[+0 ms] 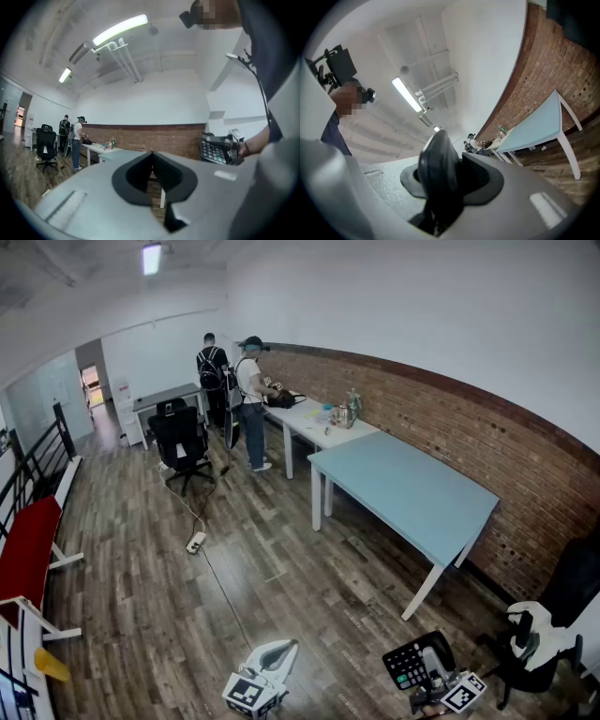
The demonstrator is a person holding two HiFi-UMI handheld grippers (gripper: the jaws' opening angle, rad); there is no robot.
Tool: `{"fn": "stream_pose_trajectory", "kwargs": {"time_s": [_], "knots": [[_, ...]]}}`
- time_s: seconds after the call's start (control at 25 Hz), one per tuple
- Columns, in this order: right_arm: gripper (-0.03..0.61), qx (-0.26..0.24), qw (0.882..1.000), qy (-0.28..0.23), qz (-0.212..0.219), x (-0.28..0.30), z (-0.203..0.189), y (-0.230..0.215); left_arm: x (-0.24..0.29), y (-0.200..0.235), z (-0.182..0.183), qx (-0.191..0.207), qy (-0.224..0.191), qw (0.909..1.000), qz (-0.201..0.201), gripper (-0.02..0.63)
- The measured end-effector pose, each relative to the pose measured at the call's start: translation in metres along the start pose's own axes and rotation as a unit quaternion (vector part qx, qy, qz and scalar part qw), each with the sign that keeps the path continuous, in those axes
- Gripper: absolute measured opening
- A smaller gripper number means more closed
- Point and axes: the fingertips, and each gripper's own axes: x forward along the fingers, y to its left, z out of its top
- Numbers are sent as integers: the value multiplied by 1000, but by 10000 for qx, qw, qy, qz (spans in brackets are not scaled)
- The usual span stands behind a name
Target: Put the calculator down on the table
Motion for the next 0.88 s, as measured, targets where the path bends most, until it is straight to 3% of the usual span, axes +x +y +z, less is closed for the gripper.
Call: {"fn": "stream_pose_trajectory", "kwargs": {"time_s": [0.28,0.48,0.64,0.88], "knots": [[130,100,9999,-21,36,-1,8,-28,4,-7,6,-191,135,9990,371,3],[132,-58,9998,63,200,9,16,-41,21,-20,12,-173,147,9990,379,3],[132,429,9977,47,531,16,27,-47,36,-22,0,-53,229,9986,476,3],[132,502,9967,8,636,26,39,-66,74,-24,3,-29,301,9986,424,3]]}}
